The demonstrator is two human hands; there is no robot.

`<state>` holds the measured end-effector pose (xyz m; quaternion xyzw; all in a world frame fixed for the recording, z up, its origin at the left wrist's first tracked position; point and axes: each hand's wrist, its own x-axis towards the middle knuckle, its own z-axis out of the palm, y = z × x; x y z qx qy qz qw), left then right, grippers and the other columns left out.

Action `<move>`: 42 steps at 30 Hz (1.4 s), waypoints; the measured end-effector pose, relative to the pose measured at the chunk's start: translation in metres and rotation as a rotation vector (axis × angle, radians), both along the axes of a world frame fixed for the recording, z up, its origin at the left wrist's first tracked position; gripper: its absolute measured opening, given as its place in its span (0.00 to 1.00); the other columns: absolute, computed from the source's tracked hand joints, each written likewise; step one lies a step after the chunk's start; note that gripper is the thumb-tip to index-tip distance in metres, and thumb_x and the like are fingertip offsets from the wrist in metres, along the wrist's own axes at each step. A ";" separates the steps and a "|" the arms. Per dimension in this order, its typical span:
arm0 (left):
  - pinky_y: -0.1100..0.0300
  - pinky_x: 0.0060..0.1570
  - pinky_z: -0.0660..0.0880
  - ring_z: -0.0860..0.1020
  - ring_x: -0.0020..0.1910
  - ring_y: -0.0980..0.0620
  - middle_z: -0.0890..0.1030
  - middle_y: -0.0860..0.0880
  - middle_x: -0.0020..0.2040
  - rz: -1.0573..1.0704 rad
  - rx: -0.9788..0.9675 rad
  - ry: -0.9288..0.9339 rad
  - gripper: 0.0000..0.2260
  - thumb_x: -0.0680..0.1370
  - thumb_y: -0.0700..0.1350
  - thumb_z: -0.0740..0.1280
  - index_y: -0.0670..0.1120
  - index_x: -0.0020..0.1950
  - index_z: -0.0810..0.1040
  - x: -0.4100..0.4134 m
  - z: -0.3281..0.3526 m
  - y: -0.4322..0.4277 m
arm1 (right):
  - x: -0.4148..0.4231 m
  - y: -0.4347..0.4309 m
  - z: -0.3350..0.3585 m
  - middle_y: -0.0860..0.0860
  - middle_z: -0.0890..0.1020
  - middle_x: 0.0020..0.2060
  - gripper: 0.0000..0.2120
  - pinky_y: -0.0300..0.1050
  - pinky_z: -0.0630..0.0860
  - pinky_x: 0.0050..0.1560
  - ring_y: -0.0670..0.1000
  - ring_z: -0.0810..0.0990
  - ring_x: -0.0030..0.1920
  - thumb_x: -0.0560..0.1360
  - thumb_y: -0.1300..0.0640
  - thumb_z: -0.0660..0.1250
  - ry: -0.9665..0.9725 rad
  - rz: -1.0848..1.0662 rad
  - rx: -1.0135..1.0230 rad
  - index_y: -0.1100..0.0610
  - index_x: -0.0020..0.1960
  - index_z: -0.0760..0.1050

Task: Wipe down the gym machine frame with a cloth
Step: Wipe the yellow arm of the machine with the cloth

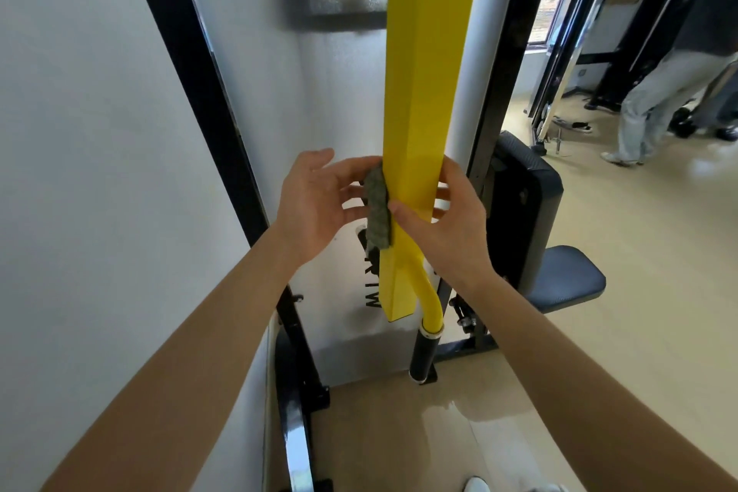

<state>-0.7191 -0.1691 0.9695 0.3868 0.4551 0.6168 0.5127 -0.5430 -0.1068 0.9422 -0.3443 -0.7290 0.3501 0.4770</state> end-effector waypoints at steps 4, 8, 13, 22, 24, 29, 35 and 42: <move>0.44 0.68 0.72 0.76 0.61 0.43 0.79 0.41 0.67 -0.021 0.077 0.037 0.33 0.79 0.60 0.49 0.40 0.71 0.75 -0.001 0.021 0.005 | -0.003 0.002 -0.006 0.46 0.76 0.63 0.35 0.55 0.80 0.59 0.49 0.76 0.60 0.71 0.45 0.76 -0.025 -0.054 0.030 0.51 0.73 0.67; 0.45 0.67 0.72 0.75 0.61 0.43 0.77 0.38 0.68 -0.030 0.046 0.082 0.34 0.76 0.62 0.50 0.42 0.71 0.75 0.002 0.016 0.009 | -0.003 0.001 -0.007 0.43 0.76 0.61 0.37 0.52 0.80 0.58 0.47 0.76 0.59 0.69 0.38 0.73 -0.017 -0.070 0.035 0.50 0.73 0.67; 0.46 0.64 0.72 0.73 0.57 0.42 0.77 0.38 0.61 -0.025 -0.107 0.169 0.33 0.72 0.62 0.54 0.42 0.65 0.79 0.015 -0.003 0.008 | -0.002 0.004 -0.012 0.41 0.76 0.59 0.36 0.49 0.79 0.58 0.45 0.76 0.58 0.69 0.38 0.72 -0.021 -0.079 0.046 0.48 0.73 0.67; 0.46 0.69 0.72 0.77 0.63 0.44 0.80 0.43 0.66 -0.027 0.095 0.063 0.33 0.76 0.63 0.53 0.41 0.70 0.76 0.001 0.039 0.016 | -0.005 0.006 -0.019 0.34 0.73 0.57 0.35 0.31 0.71 0.50 0.34 0.74 0.55 0.68 0.33 0.70 -0.007 -0.083 0.062 0.40 0.71 0.64; 0.44 0.72 0.70 0.76 0.65 0.43 0.79 0.43 0.68 -0.017 0.128 0.046 0.32 0.77 0.62 0.52 0.42 0.70 0.76 0.003 0.042 0.016 | -0.006 0.006 -0.019 0.34 0.74 0.57 0.35 0.31 0.72 0.50 0.34 0.74 0.55 0.68 0.34 0.70 -0.008 -0.073 0.064 0.39 0.72 0.64; 0.41 0.71 0.71 0.75 0.69 0.40 0.81 0.46 0.67 -0.026 -0.020 0.097 0.30 0.75 0.63 0.54 0.47 0.67 0.79 0.007 0.025 0.017 | 0.000 0.006 -0.021 0.37 0.76 0.57 0.34 0.34 0.75 0.52 0.37 0.75 0.57 0.70 0.38 0.72 -0.004 -0.028 0.071 0.43 0.73 0.66; 0.48 0.57 0.79 0.79 0.56 0.44 0.83 0.45 0.60 -0.148 -0.168 0.266 0.29 0.73 0.66 0.55 0.51 0.58 0.86 -0.012 0.029 0.011 | 0.003 0.006 -0.021 0.38 0.77 0.58 0.34 0.36 0.76 0.53 0.39 0.76 0.57 0.71 0.40 0.73 -0.016 -0.005 0.068 0.44 0.73 0.66; 0.53 0.51 0.79 0.81 0.51 0.50 0.83 0.44 0.60 -0.188 -0.106 0.226 0.34 0.77 0.68 0.52 0.46 0.62 0.84 -0.021 0.059 0.004 | 0.004 0.004 -0.020 0.41 0.77 0.59 0.36 0.50 0.81 0.57 0.45 0.77 0.58 0.70 0.37 0.72 -0.025 0.000 0.046 0.45 0.74 0.65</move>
